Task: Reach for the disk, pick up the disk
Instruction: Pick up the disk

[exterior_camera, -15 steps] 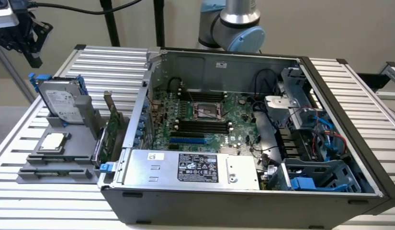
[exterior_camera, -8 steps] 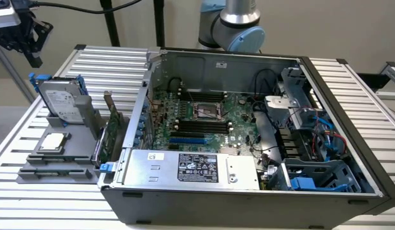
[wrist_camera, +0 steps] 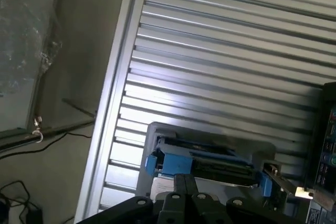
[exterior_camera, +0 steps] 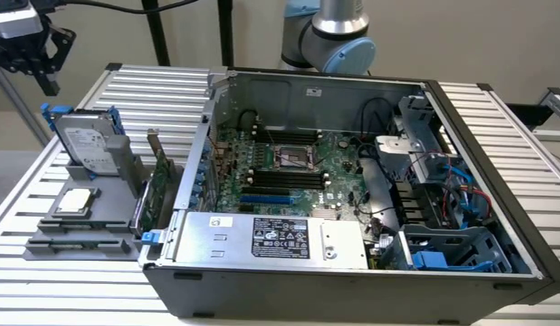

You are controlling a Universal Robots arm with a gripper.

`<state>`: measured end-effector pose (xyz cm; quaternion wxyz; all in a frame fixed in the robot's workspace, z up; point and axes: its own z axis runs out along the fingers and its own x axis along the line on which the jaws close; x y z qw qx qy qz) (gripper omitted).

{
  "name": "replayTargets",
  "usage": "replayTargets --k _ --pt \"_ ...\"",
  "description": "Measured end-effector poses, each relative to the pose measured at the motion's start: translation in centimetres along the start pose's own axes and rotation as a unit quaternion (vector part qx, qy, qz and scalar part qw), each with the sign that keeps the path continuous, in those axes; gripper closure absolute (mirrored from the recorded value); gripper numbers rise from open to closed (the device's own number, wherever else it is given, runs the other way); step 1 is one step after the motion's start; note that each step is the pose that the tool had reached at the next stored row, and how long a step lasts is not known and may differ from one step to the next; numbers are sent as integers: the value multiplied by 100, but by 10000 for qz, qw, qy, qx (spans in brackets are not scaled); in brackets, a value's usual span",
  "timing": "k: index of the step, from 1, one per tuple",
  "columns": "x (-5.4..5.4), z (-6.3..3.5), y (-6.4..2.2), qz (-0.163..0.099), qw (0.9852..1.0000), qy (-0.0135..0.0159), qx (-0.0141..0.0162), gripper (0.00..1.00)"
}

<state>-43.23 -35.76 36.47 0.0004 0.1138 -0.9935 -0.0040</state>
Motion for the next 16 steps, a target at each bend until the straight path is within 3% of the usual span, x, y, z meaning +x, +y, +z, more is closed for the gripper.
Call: replayTargets --k 4,8,16 --pt "0 0 0 -362 9993 3 0 89" --pt "0 0 0 -726 9974 5 0 89" --pt "0 0 0 -1418 9899 6 2 89"
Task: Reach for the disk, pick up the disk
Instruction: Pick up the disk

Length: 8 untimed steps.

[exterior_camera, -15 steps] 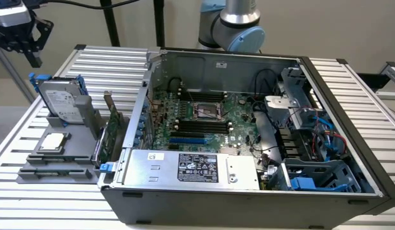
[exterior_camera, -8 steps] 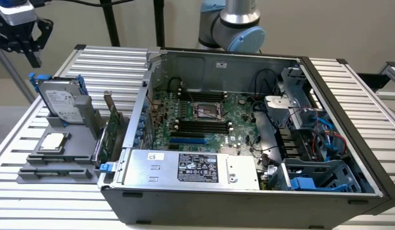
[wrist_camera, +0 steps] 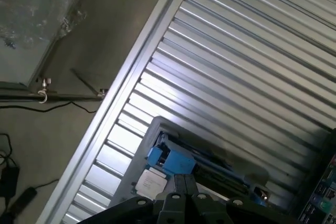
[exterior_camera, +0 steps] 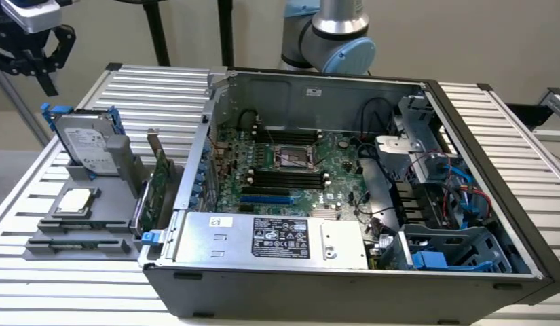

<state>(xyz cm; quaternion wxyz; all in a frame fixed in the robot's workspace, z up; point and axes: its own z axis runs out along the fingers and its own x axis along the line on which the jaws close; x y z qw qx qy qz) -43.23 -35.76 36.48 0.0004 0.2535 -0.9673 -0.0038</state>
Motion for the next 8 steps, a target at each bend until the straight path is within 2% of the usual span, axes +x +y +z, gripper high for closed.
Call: replayTargets --k 4,8 --pt "0 -1 0 -275 9996 -15 5 89" --pt "3 0 -4 -410 9991 -62 19 89"
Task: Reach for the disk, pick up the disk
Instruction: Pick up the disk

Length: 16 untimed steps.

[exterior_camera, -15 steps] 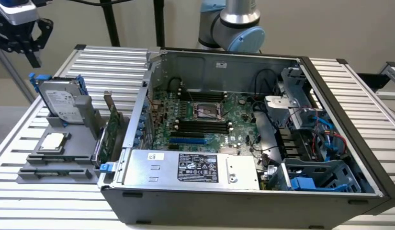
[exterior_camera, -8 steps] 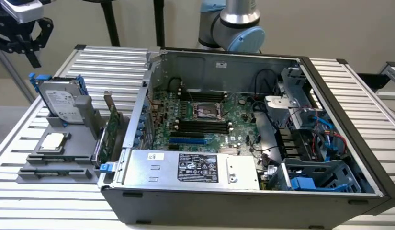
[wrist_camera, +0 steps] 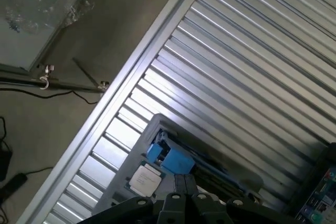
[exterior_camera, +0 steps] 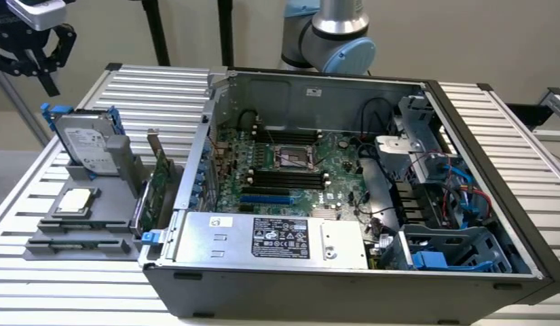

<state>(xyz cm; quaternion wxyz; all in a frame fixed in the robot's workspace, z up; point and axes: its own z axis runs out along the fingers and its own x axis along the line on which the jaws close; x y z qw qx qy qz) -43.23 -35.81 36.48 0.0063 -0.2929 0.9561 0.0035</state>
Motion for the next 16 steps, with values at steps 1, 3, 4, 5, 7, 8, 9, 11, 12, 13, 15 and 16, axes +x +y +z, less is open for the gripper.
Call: replayTargets --k 1,3,4,5,7,8,9,11,12,13,15,16 --pt "2 -1 -4 -17 10000 -14 1 89" --pt "10 -1 -14 -36 10000 -53 -6 89" --pt "12 -1 -19 -50 10000 -74 -9 89" --pt "13 -1 -19 -77 9999 -90 -12 89" --pt "12 1 -19 -216 9997 -99 -15 89" --pt "12 1 -19 -306 9995 -100 -17 89" --pt "13 1 -20 -399 9992 -100 -19 89" --pt "13 1 -19 -581 9983 -99 -24 89" --pt "13 1 -20 -671 9977 -98 -26 89" --pt "13 1 -19 -760 9971 -98 -28 89" --pt "13 2 -20 -945 9955 -98 -32 89" --pt "13 2 -20 -1035 9946 -97 -34 89"
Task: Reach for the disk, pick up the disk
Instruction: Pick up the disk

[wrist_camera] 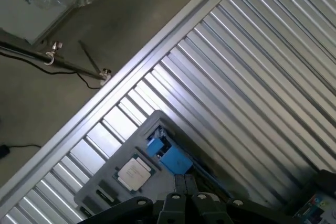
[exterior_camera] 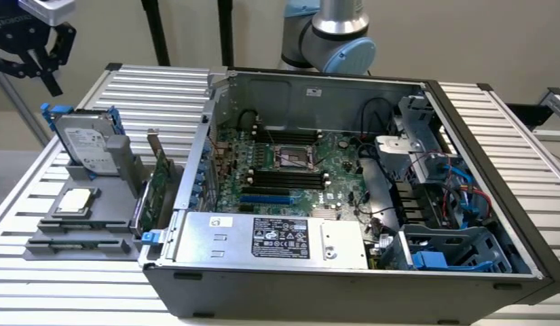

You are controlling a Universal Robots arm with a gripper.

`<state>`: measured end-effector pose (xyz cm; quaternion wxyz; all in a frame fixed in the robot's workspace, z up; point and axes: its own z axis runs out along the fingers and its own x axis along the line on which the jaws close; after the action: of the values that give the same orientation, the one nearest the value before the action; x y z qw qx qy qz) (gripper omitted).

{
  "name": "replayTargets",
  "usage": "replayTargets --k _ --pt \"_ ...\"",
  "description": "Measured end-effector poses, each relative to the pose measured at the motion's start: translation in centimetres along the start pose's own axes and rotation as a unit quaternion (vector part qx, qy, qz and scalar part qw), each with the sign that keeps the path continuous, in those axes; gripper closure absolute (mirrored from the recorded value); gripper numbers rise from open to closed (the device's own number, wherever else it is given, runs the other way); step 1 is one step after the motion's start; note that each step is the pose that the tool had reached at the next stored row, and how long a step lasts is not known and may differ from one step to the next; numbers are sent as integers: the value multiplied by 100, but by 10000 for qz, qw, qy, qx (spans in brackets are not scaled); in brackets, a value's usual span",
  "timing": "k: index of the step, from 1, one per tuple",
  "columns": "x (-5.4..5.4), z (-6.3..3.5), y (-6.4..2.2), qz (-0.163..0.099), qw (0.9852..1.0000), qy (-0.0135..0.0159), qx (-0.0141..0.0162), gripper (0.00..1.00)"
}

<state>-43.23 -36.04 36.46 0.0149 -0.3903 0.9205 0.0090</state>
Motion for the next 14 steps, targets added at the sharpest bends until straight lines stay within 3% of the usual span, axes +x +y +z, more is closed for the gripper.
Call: replayTargets --k 4,7,11,14 --pt "0 0 0 -359 9994 2 -13 89" --pt "0 1 0 -634 9980 3 -22 89" --pt "0 1 0 -995 9950 5 -34 89" --pt "0 1 0 -1266 9919 6 -44 89"
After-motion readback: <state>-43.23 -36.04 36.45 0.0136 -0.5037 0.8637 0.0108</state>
